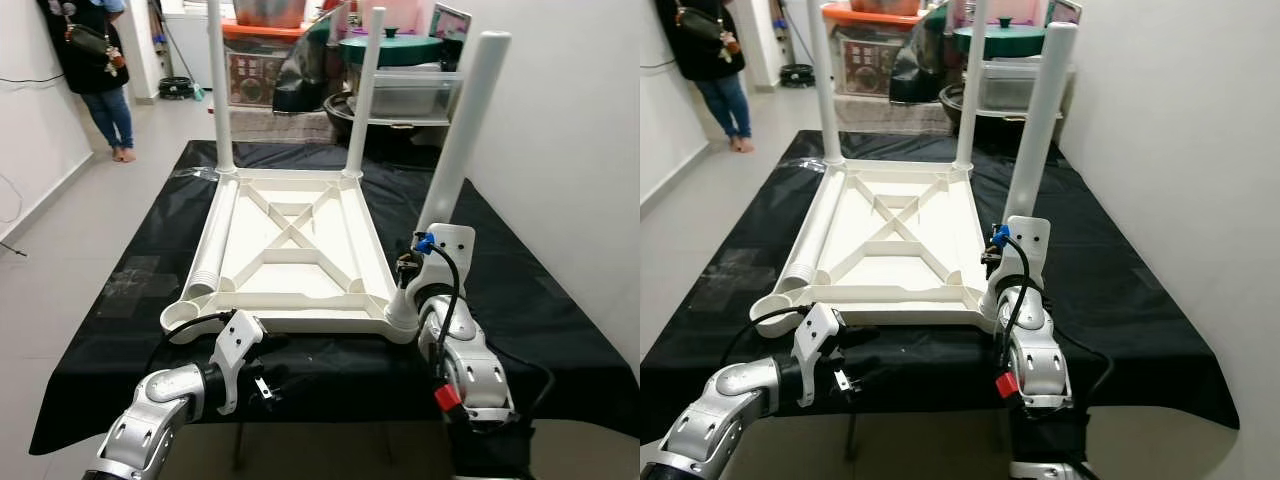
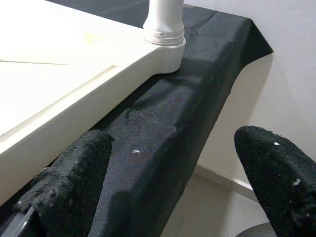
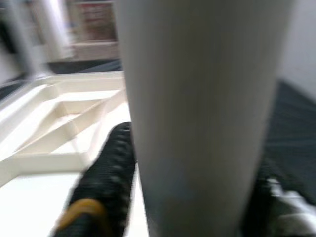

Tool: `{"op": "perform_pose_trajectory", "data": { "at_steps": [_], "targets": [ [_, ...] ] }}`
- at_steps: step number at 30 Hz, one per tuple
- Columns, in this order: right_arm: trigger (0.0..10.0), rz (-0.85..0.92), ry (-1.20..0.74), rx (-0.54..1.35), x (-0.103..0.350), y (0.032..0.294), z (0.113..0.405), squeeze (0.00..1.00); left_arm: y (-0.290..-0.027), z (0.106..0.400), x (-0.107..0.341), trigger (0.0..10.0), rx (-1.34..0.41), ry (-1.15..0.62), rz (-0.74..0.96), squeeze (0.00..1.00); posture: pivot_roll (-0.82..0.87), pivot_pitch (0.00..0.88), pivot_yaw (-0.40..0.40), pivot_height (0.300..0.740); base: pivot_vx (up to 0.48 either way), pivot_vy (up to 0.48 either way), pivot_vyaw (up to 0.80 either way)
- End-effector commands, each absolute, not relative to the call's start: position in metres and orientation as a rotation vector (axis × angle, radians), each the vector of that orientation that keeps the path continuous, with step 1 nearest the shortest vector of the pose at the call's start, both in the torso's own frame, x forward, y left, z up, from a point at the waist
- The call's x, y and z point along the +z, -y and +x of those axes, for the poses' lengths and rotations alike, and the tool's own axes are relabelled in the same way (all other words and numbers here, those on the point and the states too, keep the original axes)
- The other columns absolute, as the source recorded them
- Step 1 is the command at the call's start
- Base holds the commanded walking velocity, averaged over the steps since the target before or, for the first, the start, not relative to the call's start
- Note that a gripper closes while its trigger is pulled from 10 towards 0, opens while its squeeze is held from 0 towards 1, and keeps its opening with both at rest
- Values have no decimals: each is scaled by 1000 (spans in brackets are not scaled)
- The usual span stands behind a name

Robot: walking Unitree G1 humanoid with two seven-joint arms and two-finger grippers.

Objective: Building children table

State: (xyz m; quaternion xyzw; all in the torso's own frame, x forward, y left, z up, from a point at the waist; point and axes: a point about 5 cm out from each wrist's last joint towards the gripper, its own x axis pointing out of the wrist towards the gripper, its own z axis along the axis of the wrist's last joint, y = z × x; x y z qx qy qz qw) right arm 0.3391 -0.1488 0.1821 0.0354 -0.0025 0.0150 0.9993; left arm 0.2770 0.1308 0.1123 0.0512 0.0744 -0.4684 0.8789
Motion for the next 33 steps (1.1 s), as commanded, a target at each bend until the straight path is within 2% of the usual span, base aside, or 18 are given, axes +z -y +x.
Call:
{"op": "perform_pose_trajectory", "data": {
  "at_steps": [1, 2, 3, 4, 5, 9, 11, 12, 13, 17, 21, 26, 27, 28, 29, 31, 32, 33],
  "targets": [
    [10000, 95, 30, 122, 190, 150, 346, 1000, -131, 277, 111, 10000, -979, -159, 115, 0, 39, 0, -81, 740, 0, 0, 0],
    [10000, 69, 52, 171, 199, 162, 353, 651, -131, 277, 111, 10000, -978, -157, 114, 0, 39, 0, -81, 740, 0, 0, 0],
    [10000, 69, 52, 171, 199, 162, 353, 651, -131, 277, 111, 10000, -978, -157, 114, 0, 39, 0, -81, 740, 0, 0, 0],
    [10000, 43, 68, 259, 209, 175, 358, 0, -130, 278, 111, 10000, -978, -155, 112, 0, 35, 0, -86, 740, 0, 0, 0],
    [10000, 0, 90, 388, 218, 183, 357, 0, -130, 278, 111, 10000, -978, -154, 110, 0, 35, 0, -87, 740, 0, 0, 0],
    [10000, -63, 83, 568, 224, 193, 351, 0, -129, 277, 110, 10000, -977, -153, 108, 0, 33, 0, -88, 740, 0, 0, 0],
    [6627, -88, 23, 680, 219, 201, 344, 0, -129, 276, 110, 10000, -974, -153, 103, 0, 40, 0, -96, 740, 0, 0, 0],
    [6627, -88, 23, 680, 219, 201, 344, 0, -129, 276, 110, 10000, -974, -153, 103, 0, 40, 0, -96, 740, 0, 0, 0],
    [0, -72, -30, 646, 213, 206, 347, 0, -129, 276, 110, 10000, -972, -154, 102, 0, 41, 0, -98, 740, 0, 0, 0],
    [0, -12, -161, 190, 187, 226, 368, 0, -131, 274, 109, 10000, -966, -157, 101, 0, 47, 0, -97, 740, 0, 0, 0],
    [0, 168, -166, -213, 163, 225, 361, 0, -132, 273, 110, 10000, -966, -158, 105, 0, 50, 0, -94, 740, 0, 0, 0],
    [0, 286, -126, -379, 150, 194, 340, 0, -132, 273, 111, 10000, -969, -156, 107, 0, 56, 0, -88, 740, 0, 0, 0],
    [1176, 295, -120, -305, 155, 174, 341, 0, -131, 274, 111, 10000, -971, -155, 108, 0, 55, 0, -84, 740, 0, 0, 0],
    [1176, 295, -120, -305, 155, 174, 341, 0, -131, 274, 111, 10000, -971, -155, 108, 0, 55, 0, -84, 740, 0, 0, 0],
    [10000, 302, -118, -253, 159, 160, 342, 0, -131, 274, 112, 10000, -973, -155, 108, 0, 54, 0, -84, 740, 0, 0, 0],
    [10000, 247, -46, -155, 175, 156, 347, 0, -131, 274, 112, 10000, -975, -155, 110, 0, 48, 0, -87, 740, 0, 0, 0],
    [10000, 205, 4, -91, 186, 154, 351, 1000, -131, 274, 112, 10000, -975, -155, 111, 0, 48, 0, -88, 740, 0, 0, 0],
    [10000, 205, 4, -91, 186, 154, 351, 1000, -131, 274, 112, 10000, -975, -155, 111, 0, 48, 0, -88, 740, 0, 0, 0]
  ]
}}
